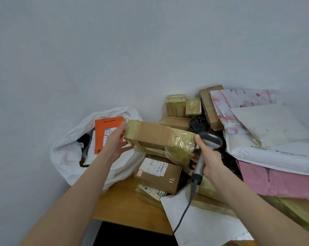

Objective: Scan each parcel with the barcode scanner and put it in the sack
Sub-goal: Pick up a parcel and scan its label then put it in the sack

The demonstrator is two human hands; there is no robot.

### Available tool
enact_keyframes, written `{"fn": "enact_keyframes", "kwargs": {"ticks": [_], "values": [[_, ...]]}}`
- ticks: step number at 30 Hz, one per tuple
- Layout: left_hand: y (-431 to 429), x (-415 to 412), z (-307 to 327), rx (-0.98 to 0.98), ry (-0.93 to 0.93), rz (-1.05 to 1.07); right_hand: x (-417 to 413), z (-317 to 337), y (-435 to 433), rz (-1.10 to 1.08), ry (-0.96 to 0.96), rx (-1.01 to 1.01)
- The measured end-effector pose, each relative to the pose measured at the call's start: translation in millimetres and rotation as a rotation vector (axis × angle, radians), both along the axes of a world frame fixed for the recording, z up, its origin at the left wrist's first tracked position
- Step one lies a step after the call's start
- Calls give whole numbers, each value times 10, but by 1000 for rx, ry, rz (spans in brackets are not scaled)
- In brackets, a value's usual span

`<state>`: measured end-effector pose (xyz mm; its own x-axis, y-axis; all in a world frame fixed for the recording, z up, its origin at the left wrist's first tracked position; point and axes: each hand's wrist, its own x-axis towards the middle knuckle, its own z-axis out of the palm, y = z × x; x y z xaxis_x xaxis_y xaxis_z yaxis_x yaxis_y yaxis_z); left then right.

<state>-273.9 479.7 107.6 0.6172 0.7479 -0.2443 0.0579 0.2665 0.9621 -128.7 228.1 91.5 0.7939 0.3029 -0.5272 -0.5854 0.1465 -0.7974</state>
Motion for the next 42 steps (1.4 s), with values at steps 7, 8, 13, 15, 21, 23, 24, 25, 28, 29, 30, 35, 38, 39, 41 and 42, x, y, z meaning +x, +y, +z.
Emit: {"fn": "enact_keyframes", "kwargs": {"ticks": [7,8,13,15,21,23,24,25,28,29,30,35,38,39,41,42], "values": [[86,-96,9,14,-145,-154,-25,-92,23,-30,42,14],[95,-110,3,25,-152,-195,-18,-96,26,-27,57,8],[76,-127,-52,17,-190,-193,-2,-80,24,-44,101,58],[72,-113,-41,-16,-175,-131,-25,-87,42,-64,75,66],[70,-118,-33,-119,62,-96,-66,-162,63,-104,-6,100],[76,-124,-20,-132,139,-104,-52,-178,68,-78,-62,95],[75,-118,-7,-122,177,-131,-49,-181,82,-54,-95,86],[71,-101,1,-98,219,-178,-56,-180,99,-24,-115,78],[9,-24,-69,-17,357,-304,-92,-194,139,19,-94,80],[-7,-5,-132,-14,365,-280,-100,-203,143,11,-83,83],[-14,7,-196,-21,345,-231,-104,-206,146,1,-75,90],[56,43,-323,13,237,-2,-93,-147,162,52,-118,144],[138,59,-248,-63,167,58,-110,-121,174,86,-148,158],[155,66,-224,-84,159,69,-109,-131,175,79,-140,151],[156,77,-196,-107,169,115,-110,-164,182,67,-112,120],[148,82,-199,-104,179,136,-114,-181,191,69,-106,100]]}}
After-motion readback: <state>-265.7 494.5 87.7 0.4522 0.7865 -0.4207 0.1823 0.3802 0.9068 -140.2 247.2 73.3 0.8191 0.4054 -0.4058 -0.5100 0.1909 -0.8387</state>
